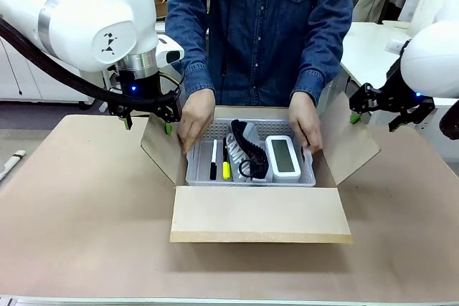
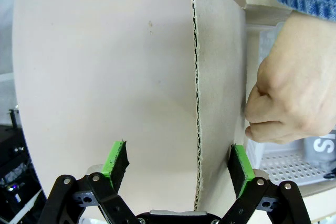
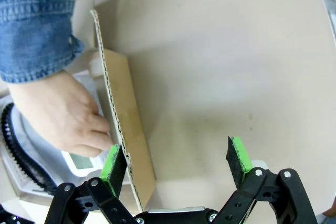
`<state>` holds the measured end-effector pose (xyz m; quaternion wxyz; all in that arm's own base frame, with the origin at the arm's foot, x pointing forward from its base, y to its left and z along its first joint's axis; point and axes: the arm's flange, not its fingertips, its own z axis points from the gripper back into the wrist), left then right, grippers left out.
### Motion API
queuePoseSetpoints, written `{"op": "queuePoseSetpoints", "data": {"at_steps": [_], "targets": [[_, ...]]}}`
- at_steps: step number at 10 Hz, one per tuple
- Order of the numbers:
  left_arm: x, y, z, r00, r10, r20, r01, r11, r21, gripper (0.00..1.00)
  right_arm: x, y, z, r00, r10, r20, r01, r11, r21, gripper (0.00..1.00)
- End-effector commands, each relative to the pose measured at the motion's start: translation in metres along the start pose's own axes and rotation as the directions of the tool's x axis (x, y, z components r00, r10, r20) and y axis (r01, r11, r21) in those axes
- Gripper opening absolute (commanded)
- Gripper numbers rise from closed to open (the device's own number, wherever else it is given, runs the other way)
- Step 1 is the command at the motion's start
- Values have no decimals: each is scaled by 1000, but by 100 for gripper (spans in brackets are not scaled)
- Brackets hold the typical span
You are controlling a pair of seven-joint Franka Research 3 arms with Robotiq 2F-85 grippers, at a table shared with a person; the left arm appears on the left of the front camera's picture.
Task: Pack the gift set into the box.
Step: Lift both hands away from the flaps of the Package Box.
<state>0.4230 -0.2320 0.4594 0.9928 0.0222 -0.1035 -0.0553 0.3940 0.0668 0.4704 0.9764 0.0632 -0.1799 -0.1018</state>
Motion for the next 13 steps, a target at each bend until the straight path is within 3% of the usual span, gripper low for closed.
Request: {"op": "queuePoseSetpoints", "data": {"at_steps": [1, 13], "targets": [[1, 1, 1, 1000, 11, 6, -11, 1000, 22, 100, 1, 2, 1, 1000, -22, 3, 22, 1000, -3, 100], [1, 1, 1, 1000, 11, 6, -11, 1000, 22, 100, 1, 2, 1, 1000, -22, 3, 22, 1000, -3, 100]]}}
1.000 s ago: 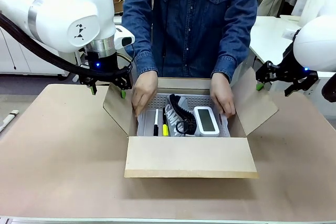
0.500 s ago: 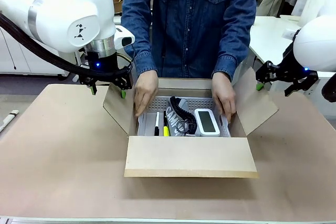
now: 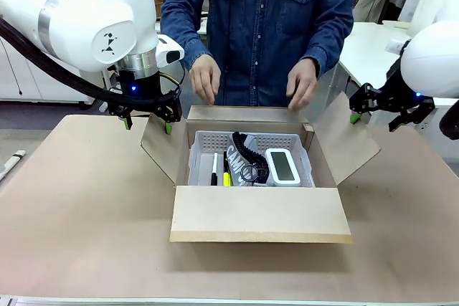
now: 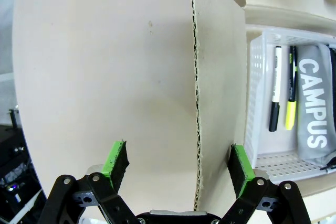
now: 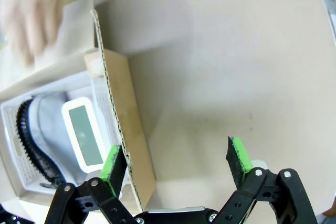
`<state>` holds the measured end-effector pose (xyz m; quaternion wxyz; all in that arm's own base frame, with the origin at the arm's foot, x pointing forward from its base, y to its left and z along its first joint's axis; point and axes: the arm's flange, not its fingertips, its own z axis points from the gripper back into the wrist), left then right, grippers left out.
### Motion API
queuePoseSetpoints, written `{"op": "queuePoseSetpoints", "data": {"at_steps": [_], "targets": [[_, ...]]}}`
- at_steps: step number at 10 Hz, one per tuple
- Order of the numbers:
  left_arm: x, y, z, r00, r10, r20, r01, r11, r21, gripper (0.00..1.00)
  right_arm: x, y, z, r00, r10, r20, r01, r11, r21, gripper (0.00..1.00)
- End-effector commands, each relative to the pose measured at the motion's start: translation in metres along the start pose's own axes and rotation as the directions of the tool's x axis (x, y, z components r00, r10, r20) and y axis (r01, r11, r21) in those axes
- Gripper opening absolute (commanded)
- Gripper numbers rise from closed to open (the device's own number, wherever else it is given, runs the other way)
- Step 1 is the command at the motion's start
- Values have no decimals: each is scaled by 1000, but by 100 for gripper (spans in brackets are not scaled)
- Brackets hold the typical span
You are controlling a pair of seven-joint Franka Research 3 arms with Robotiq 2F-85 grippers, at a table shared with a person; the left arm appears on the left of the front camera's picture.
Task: Pack the gift set into the box.
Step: Lift both hands away from the flaps of the Package Box.
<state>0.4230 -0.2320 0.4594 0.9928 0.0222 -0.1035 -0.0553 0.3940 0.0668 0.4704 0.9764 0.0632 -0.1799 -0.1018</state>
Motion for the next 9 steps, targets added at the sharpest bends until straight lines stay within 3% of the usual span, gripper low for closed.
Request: {"op": "queuePoseSetpoints", "data": {"at_steps": [1, 9], "targets": [[1, 1, 1, 1000, 11, 6, -11, 1000, 22, 100, 1, 2, 1, 1000, -22, 3, 22, 1000, -3, 100], [1, 1, 1, 1000, 11, 6, -11, 1000, 22, 100, 1, 2, 1, 1000, -22, 3, 22, 1000, -3, 100]]}}
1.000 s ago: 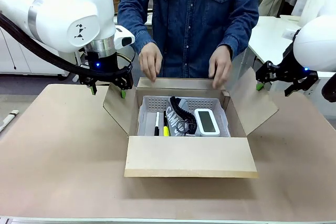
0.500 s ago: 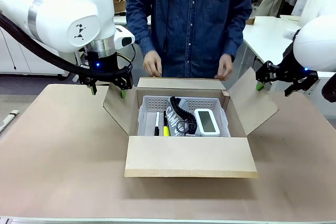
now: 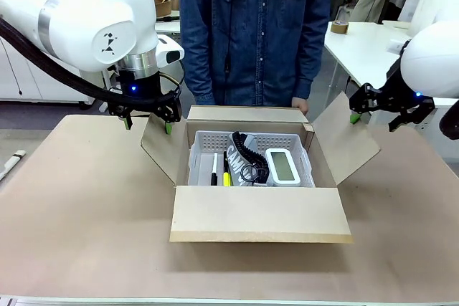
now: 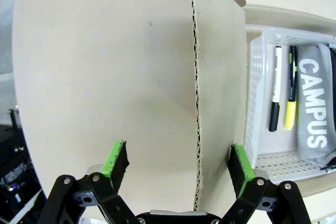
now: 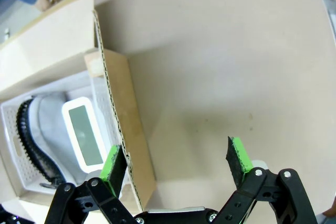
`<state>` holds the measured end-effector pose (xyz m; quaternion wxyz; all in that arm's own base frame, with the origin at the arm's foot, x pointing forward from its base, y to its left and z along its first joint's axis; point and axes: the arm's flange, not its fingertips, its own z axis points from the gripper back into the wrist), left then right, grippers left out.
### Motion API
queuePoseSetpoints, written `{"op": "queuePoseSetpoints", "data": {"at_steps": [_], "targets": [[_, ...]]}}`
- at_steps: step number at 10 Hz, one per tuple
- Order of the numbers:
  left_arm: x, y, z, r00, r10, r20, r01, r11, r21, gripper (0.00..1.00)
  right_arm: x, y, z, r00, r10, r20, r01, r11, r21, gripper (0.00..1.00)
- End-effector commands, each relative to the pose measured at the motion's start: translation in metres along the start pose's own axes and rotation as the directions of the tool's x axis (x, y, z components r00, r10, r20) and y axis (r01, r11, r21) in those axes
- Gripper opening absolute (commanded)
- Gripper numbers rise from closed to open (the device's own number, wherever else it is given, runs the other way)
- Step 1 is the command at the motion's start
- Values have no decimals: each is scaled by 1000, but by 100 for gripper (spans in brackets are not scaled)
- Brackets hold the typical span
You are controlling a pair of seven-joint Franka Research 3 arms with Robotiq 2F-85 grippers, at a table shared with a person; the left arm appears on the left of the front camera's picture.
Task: Pack the gift set into the box.
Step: Lift both hands away from the flaps of the Package Box.
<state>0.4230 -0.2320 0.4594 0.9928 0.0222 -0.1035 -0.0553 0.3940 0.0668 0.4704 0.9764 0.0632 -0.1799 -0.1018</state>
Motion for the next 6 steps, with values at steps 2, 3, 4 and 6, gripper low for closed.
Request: {"op": "queuePoseSetpoints", "data": {"at_steps": [2, 3, 4, 6], "targets": [[1, 1, 1, 1000, 11, 6, -11, 1000, 22, 100, 1, 2, 1, 1000, -22, 3, 22, 1000, -3, 100], [1, 1, 1, 1000, 11, 6, -11, 1000, 22, 100, 1, 2, 1, 1000, -22, 3, 22, 1000, -3, 100], [1, 1, 1, 1000, 11, 6, -11, 1000, 22, 100, 1, 2, 1, 1000, -22, 3, 22, 1000, -3, 100], [1, 1, 1, 1000, 11, 6, -11, 1000, 22, 100, 1, 2, 1, 1000, -22, 3, 22, 1000, -3, 100]]}}
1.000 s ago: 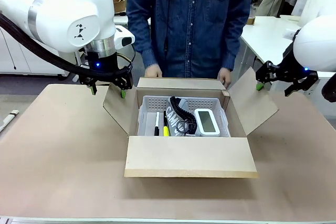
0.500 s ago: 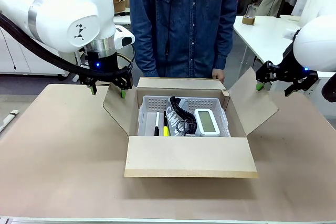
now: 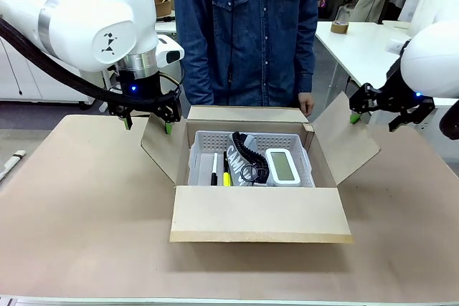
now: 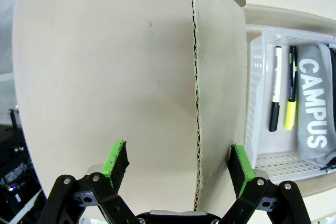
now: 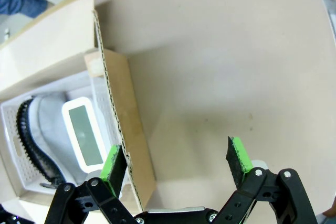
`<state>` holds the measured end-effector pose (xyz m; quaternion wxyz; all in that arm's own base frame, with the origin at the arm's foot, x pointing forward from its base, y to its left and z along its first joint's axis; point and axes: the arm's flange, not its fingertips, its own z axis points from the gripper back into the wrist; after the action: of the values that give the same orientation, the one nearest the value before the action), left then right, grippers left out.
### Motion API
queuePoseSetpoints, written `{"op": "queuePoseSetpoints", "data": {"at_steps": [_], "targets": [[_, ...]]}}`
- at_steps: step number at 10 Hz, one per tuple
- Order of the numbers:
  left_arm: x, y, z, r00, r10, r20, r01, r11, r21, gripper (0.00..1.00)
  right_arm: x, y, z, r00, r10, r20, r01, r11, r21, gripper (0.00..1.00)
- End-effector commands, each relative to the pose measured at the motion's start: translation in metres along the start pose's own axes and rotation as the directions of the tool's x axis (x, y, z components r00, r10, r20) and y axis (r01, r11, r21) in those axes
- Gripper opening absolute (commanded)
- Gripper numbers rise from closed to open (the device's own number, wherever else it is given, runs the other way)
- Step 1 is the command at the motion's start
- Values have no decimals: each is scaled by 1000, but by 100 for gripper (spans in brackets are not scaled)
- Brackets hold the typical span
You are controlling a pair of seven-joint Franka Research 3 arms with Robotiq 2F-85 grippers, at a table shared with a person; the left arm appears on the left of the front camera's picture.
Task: Pack the gift set into the box.
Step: Lift both hands away from the flaps of the Package Box.
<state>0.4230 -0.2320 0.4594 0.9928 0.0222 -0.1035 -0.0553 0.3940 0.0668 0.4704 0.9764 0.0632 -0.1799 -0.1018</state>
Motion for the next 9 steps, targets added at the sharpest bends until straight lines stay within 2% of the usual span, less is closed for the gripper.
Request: {"op": "queuePoseSetpoints", "data": {"at_steps": [1, 9], "targets": [[1, 1, 1, 1000, 11, 6, -11, 1000, 22, 100, 1, 2, 1, 1000, -22, 3, 22, 1000, -3, 100], [1, 1, 1, 1000, 11, 6, -11, 1000, 22, 100, 1, 2, 1, 1000, -22, 3, 22, 1000, -3, 100]]}}
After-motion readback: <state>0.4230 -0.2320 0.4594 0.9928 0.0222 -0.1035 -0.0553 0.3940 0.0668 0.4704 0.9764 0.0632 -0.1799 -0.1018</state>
